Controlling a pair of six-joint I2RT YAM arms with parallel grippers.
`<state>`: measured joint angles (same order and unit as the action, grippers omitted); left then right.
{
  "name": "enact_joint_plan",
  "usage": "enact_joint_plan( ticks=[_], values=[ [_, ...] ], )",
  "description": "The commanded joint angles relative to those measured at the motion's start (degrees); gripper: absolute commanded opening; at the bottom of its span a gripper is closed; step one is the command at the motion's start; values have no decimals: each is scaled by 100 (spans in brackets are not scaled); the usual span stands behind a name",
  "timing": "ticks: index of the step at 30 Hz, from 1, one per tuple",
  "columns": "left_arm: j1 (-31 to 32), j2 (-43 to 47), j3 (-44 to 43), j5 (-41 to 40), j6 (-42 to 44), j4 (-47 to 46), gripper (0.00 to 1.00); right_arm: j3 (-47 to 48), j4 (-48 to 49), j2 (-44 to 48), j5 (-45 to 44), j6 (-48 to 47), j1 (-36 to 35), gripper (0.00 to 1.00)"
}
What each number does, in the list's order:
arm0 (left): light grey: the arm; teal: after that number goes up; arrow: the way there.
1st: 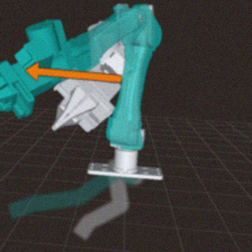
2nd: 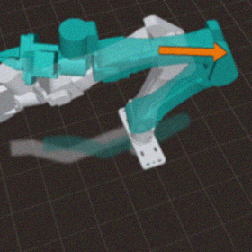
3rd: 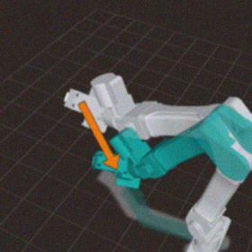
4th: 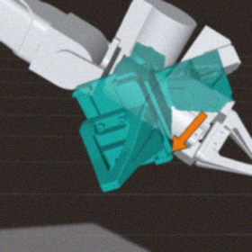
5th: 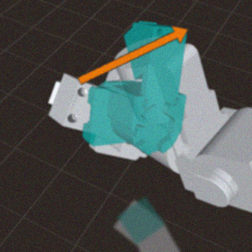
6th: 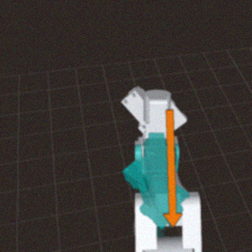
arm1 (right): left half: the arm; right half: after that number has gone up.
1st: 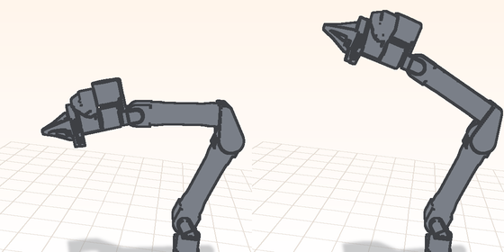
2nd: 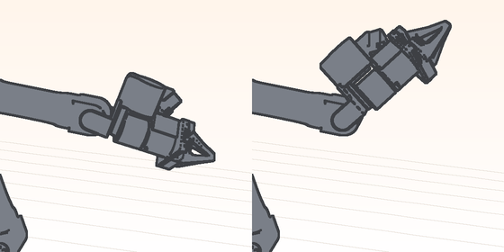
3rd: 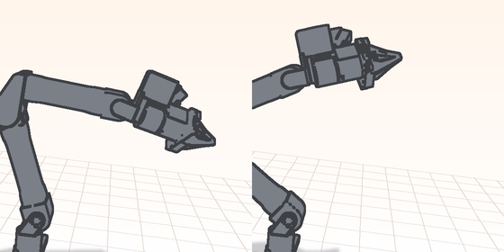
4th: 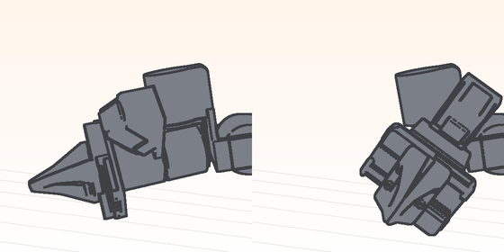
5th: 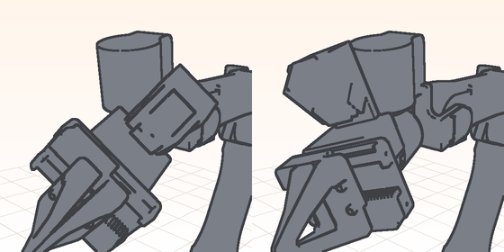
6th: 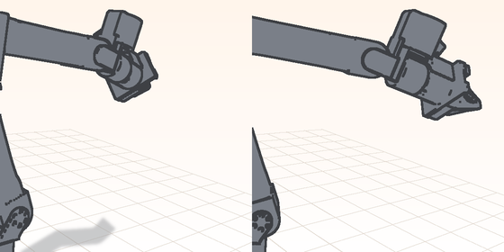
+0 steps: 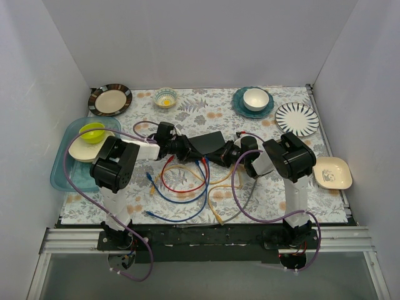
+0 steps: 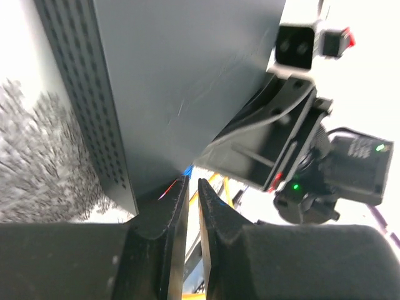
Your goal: Pull the plug from the switch port
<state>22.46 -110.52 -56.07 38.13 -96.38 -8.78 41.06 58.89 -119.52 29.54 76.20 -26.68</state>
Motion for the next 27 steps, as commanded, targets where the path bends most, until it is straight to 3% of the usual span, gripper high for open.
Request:
enact_joint_plan(
  ticks=[1, 15, 27],
  values=[
    [276, 330, 246, 213, -109, -203, 12, -89, -124, -247, 96, 88, -39, 1],
    [119, -137, -131, -358, -312, 192, 10, -554, -326, 78, 315, -361, -180, 1],
    [22, -32, -133, -184, -144, 80, 10, -881, -396, 184, 360, -554, -136, 1]
  ],
)
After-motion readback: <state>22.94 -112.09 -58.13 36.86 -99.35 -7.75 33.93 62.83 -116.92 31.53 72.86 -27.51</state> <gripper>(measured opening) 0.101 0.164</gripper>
